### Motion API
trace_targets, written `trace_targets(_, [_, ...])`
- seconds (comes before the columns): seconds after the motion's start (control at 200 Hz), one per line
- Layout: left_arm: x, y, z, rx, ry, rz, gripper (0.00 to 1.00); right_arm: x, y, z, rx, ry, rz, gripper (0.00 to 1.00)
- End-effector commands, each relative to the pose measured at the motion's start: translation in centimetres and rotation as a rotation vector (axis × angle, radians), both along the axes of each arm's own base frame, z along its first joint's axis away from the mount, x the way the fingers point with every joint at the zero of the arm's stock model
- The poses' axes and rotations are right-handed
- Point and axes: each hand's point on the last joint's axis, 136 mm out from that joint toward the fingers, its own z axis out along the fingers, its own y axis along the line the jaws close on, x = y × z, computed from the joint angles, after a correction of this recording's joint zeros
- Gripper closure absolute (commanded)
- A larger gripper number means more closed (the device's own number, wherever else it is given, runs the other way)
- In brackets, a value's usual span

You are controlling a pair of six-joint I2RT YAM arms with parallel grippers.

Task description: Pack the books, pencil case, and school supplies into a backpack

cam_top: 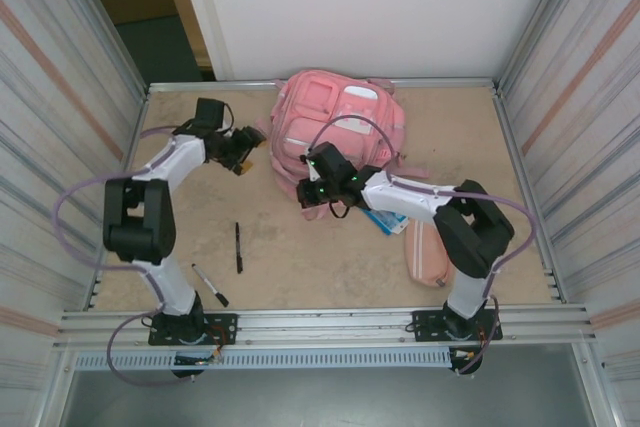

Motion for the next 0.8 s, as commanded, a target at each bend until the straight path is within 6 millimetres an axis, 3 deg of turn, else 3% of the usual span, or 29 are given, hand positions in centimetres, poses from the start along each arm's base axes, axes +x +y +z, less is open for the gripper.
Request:
trace_targets(0.0, [-3.7,-0.7,-1.0,0.013,0.071,-0.028,0.31,-0.2,3.6,1.7,0.137,0.043,0.07,1.0])
trace_targets(0.225, [-3.9,-6.2,-0.9,-0.015,0.029,-0.127,0.31,-1.1,5.2,0.5,0.188,0.088,0.098,1.0])
trace_targets(0.321, [-3.5,-7.1,-1.9,0.01,0.044,-0.133,0.34,-1.8,4.8,0.2,0.194,0.091,0.094,1.0])
trace_targets(0.506, [-2.8,-5.6,-3.7,0.052,0.066,-0.081,0.58,-2.5,2.2,-0.5,0.146,0.107,0.051,1.0])
trace_targets(0.641, [-2.5,-3.5,-3.5,0.098,0.047,-0.061,0.93,-3.1,-0.7,-0.8,0.104,0.1,0.019,1.0])
trace_targets(0.792, [-2.1,-1.0,-2.6,0.152,0.009,-0.051,1.0,-3.8,-5.2,-1.8,-0.022,0.079,-0.042,1.0])
